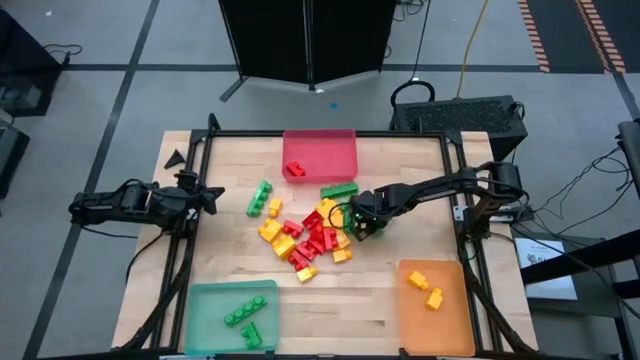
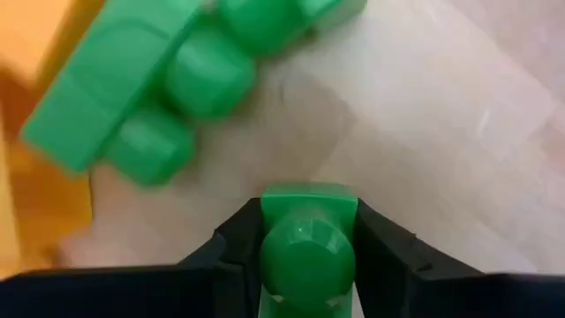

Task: Sort blocks
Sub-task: Put the green game piece into the green bin

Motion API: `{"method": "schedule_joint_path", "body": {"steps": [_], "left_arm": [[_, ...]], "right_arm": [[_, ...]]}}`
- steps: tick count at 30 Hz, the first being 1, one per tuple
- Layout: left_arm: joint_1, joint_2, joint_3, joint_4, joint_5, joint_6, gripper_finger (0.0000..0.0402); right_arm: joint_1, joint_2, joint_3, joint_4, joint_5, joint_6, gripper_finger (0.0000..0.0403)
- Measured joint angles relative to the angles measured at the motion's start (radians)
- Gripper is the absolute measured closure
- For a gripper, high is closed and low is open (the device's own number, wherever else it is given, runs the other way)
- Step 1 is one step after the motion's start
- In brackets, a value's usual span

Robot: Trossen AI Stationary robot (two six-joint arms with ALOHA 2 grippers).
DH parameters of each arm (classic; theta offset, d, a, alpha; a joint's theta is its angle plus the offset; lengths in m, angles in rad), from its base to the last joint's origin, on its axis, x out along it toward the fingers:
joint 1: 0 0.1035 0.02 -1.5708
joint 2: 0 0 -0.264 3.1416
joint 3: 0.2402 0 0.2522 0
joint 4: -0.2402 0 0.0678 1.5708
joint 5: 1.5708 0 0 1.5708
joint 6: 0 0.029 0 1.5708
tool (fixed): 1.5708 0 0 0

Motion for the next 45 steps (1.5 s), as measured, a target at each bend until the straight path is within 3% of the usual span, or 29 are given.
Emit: {"method": "schedule_joint_path", "body": {"steps": [6,10,19,24,37,41,45], "left_arm": [[0.0,0.0,0.0,0.0,0.0,0.0,0.0398],[0.0,0.0,0.0,0.0,0.0,0.0,0.0398],[0.0,0.0,0.0,0.0,0.001,0.0,0.0398],[0.0,0.0,0.0,0.0,0.0,-0.001,0.0398],[0.0,0.002,0.0,0.0,-0.002,-0.001,0.0398],[0.0,0.002,0.0,0.0,-0.003,-0.001,0.0398],[0.0,0.002,0.0,-0.001,-0.003,-0.001,0.0398]], "right_arm": [[-0.001,-0.018,0.169,-0.167,0.067,-0.067,0.0291],[0.019,-0.019,0.319,-0.179,0.088,-0.113,0.0291],[0.125,0.06,0.485,0.336,0.115,-0.187,0.0291],[0.175,0.227,0.645,0.45,0.012,-0.331,0.0291],[0.25,0.726,1.27,0.412,-0.29,-0.515,0.0291],[0.28,0.826,1.377,0.348,-0.327,-0.53,0.0291],[0.305,0.847,1.363,0.334,-0.349,-0.535,0.0291]]}}
